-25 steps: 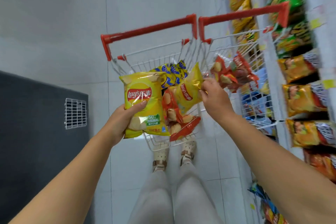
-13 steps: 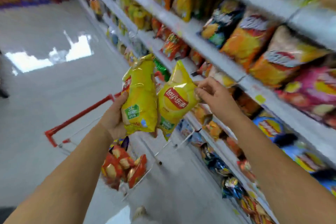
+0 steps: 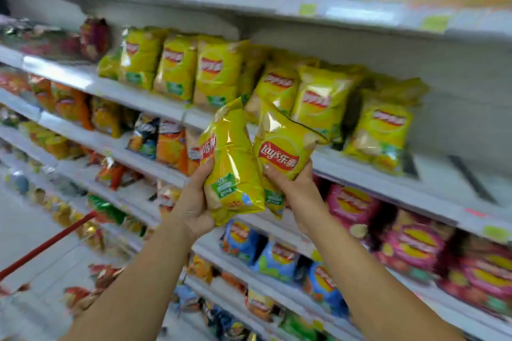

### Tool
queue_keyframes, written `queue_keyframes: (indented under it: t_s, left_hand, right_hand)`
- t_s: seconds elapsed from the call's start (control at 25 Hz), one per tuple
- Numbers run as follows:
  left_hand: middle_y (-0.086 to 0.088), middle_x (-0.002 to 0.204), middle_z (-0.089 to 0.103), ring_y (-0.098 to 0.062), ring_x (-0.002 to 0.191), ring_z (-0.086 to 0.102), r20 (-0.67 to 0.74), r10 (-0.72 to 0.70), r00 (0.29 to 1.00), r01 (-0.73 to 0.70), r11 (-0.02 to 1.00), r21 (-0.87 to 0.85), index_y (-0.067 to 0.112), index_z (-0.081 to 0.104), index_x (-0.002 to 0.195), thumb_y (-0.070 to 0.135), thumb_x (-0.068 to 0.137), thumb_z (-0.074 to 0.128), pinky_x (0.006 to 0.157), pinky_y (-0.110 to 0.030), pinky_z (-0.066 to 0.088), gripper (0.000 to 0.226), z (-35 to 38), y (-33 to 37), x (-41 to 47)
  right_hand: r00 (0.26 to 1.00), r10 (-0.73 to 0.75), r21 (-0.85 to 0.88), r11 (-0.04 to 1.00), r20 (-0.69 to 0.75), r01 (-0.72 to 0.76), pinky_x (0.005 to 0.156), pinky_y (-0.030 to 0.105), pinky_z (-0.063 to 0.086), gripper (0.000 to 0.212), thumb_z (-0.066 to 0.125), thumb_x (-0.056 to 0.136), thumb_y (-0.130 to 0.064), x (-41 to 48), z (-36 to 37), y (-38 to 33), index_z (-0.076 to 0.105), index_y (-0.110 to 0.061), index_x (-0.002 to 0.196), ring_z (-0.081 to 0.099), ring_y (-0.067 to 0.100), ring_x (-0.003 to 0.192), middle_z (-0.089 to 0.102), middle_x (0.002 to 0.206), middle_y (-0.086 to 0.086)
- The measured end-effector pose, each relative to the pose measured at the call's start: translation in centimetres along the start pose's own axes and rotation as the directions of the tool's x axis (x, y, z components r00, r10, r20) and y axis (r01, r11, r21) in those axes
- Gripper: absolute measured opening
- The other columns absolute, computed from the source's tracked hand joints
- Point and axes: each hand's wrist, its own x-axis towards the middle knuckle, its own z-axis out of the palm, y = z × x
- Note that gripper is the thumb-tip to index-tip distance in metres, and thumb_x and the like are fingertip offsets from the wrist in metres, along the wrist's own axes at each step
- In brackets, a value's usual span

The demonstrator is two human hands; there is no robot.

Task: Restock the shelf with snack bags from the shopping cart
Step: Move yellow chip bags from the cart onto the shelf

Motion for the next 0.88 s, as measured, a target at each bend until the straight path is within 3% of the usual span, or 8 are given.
queue_keyframes:
  t_s: [0.12, 0.28, 0.44, 0.64, 0.88]
  left_hand:
    - [-0.020, 0.115, 0.070, -0.036, 0.096, 0.071, 0.081, -0.026, 0.996, 0.024, 0.999, 0.021, 0.009, 0.077, 0.103, 0.039, 0.033, 0.099, 0.079, -0.054, 0.058, 0.079, 6.1, -2.7, 2.9]
    - [-0.017, 0.111, 0.072, -0.033, 0.092, 0.073, 0.139, -0.012, 0.990, -0.004, 0.993, 0.117, 0.013, 0.078, 0.102, 0.040, 0.031, 0.099, 0.072, -0.050, 0.060, 0.078, 10.0, -3.3, 6.4]
    - [-0.015, 0.107, 0.074, -0.029, 0.087, 0.074, 0.103, 0.018, 0.995, -0.038, 0.979, 0.199, 0.015, 0.068, 0.113, 0.042, 0.029, 0.098, 0.064, -0.043, 0.060, 0.094, 10.1, -1.7, 9.7]
    - [-0.002, 0.090, 0.078, -0.019, 0.076, 0.075, 0.110, 0.067, 0.992, -0.107, 0.906, 0.410, 0.021, 0.066, 0.108, 0.036, 0.070, 0.068, 0.064, -0.035, 0.062, 0.041, 10.2, -0.1, 13.7]
    - [-0.001, 0.095, 0.077, -0.019, 0.080, 0.075, 0.177, 0.100, 0.979, -0.172, 0.871, 0.460, 0.024, 0.066, 0.105, 0.031, 0.072, 0.077, 0.066, -0.036, 0.062, 0.036, 9.4, 2.1, 17.4]
  right_hand:
    - [0.994, -0.056, -0.082, 0.996, -0.094, 0.048, 0.095, 0.045, 0.052, 0.091, 0.087, 0.061, -0.043, 0.6, -6.4, -3.2, 0.035, -0.029, 0.134, 0.062, 0.016, 0.110, 0.061, 0.123, -0.005]
    - [0.941, -0.183, -0.250, 0.962, -0.286, 0.111, 0.085, 0.032, 0.051, 0.080, 0.084, 0.070, -0.036, 2.6, -13.5, -7.4, 0.037, -0.024, 0.133, 0.061, 0.012, 0.102, 0.060, 0.118, -0.006]
    - [0.932, -0.174, -0.367, 0.929, -0.318, 0.049, 0.080, 0.032, 0.046, 0.080, 0.081, 0.074, -0.036, 5.8, -17.0, -9.1, 0.032, -0.020, 0.134, 0.057, 0.015, 0.100, 0.056, 0.118, -0.003]
    - [0.929, -0.186, -0.399, 0.916, -0.319, 0.047, 0.070, 0.022, 0.046, 0.066, 0.077, 0.080, -0.031, 7.8, -17.5, -8.5, 0.033, -0.022, 0.128, 0.056, 0.009, 0.095, 0.055, 0.116, -0.004]
    - [0.918, -0.239, -0.489, 0.870, -0.315, 0.059, 0.065, 0.011, 0.042, 0.072, 0.076, 0.081, -0.030, 8.1, -17.2, -8.2, 0.029, -0.023, 0.135, 0.055, 0.000, 0.093, 0.055, 0.112, -0.009]
